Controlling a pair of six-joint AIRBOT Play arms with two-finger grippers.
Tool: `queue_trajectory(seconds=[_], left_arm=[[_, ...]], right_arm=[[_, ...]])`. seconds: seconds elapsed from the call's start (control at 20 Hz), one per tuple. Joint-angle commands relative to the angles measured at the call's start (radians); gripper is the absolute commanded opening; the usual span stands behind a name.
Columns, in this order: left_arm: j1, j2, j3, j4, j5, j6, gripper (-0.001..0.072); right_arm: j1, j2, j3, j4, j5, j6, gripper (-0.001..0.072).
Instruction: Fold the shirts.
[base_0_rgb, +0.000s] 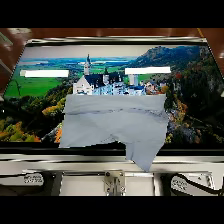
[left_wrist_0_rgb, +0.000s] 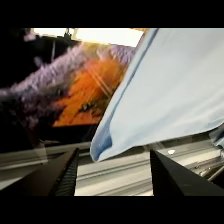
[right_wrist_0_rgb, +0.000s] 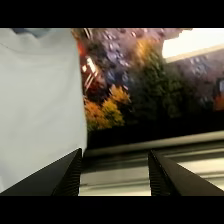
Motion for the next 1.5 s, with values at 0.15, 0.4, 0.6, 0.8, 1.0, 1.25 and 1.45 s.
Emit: queue_trajectory(seconds=[0.15,0.4,0.6,0.8,1.0,1.25,1.45], left_arm=[[0.09,0.169,-0.478,-0.03,0.225,0.118,0.053],[0.09,0.168,-0.543,-0.154,0.302,0.146,0.0529],[0.073,0.168,-0.558,-0.157,0.32,0.153,0.0528],[0.038,0.168,-0.569,-0.188,0.397,0.128,0.0216],[0.03,0.169,-0.567,-0.188,0.414,0.116,0.0092],[0.03,0.17,-0.566,-0.187,0.362,0.135,0.0038],[0.03,0.175,-0.566,-0.188,0.351,0.135,0.0038]], right_arm=[[-0.124,0.11,-0.204,0.059,-0.053,-0.05,0.0534],[-0.124,0.11,-0.211,0.173,-0.08,-0.064,0.0533],[-0.124,0.11,-0.211,0.181,-0.077,-0.064,0.0533],[-0.124,0.11,-0.211,0.183,-0.068,-0.059,0.0533],[-0.087,0.11,-0.272,0.149,-0.052,-0.077,0.0533],[0.041,0.11,-0.484,0.196,-0.163,-0.093,0.0535],[0.121,0.11,-0.592,0.294,-0.282,-0.096,0.0533]])
